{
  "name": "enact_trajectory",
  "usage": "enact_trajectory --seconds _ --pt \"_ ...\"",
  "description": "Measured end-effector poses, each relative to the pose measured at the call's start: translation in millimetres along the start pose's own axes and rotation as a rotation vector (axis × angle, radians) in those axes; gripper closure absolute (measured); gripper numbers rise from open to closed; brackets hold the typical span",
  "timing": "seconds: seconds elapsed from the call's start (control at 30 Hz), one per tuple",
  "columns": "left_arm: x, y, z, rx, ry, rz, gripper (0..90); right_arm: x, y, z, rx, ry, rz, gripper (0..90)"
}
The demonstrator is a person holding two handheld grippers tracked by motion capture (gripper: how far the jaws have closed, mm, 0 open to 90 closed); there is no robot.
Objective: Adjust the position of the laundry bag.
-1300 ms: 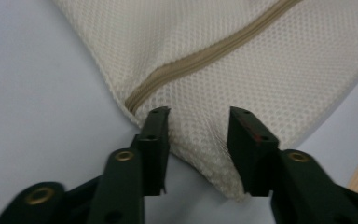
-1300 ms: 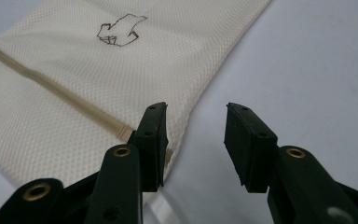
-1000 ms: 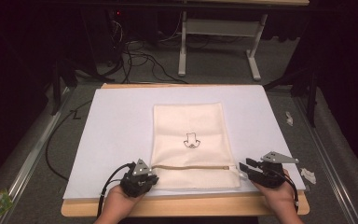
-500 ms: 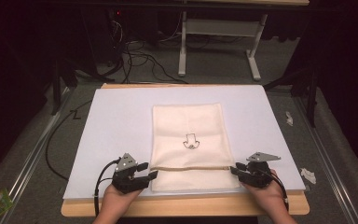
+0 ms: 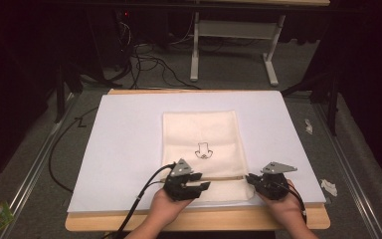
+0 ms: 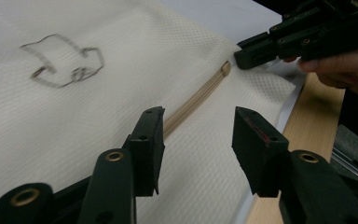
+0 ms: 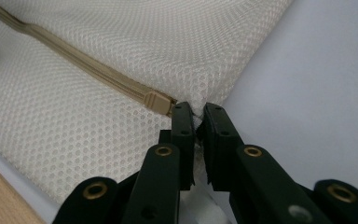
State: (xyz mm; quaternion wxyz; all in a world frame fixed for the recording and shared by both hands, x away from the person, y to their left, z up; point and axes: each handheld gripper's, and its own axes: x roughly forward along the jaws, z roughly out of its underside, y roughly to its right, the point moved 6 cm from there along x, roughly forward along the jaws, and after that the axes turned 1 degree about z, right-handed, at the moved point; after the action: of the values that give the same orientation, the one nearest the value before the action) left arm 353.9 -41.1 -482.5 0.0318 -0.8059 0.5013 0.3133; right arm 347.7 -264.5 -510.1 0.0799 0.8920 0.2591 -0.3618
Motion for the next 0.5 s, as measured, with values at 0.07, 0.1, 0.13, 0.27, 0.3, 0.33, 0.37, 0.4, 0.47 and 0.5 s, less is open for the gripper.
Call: enact_trajectory --seconds 0.07,0.1,0.13,0.27,0.3,0.33,0.37,0.4,0.47,0.5 --pt "18.6 6.8 -6.9 0.001 -0.019 0.002 59.4 -1.2 0.7 -1.2 0.008 0.01 -0.005 84.8" --pt "27.2 10.2 -9.8 -0.02 -0.023 0.013 64.0 -2.0 0.8 -1.6 0.019 0.014 -0.009 84.8" --pt "35.3 13.1 -12.5 -0.042 -0.024 0.025 66.9 -2.8 1.0 -2.2 0.022 0.023 -0.009 84.8" --pt "64.2 22.3 -15.5 -0.061 -0.049 0.02 70.6 -8.1 0.7 -6.2 0.026 0.056 -0.012 84.7" --pt "69.9 24.7 -15.5 -0.06 -0.047 0.014 70.6 -9.4 0.5 -7.0 0.021 0.06 -0.015 84.7" --pt "72.7 25.6 -15.8 -0.053 -0.042 0.001 70.6 -10.1 0.3 -7.8 0.021 0.067 -0.016 84.7" --pt "75.6 26.2 -16.4 -0.052 -0.034 -0.009 70.6 -10.4 0.4 -8.2 0.021 0.073 -0.017 84.7" --pt "78.2 26.6 -17.1 -0.061 -0.025 -0.011 71.1 -10.9 0.5 -8.5 0.02 0.077 -0.019 84.7" --pt "82.6 27.0 -18.6 -0.072 -0.018 -0.022 71.2 -12.0 -0.2 -9.9 0.018 0.087 -0.023 84.7" --pt "84.1 27.5 -19.6 -0.073 -0.011 -0.029 71.5 -13.1 -0.6 -10.6 0.017 0.09 -0.025 84.7"
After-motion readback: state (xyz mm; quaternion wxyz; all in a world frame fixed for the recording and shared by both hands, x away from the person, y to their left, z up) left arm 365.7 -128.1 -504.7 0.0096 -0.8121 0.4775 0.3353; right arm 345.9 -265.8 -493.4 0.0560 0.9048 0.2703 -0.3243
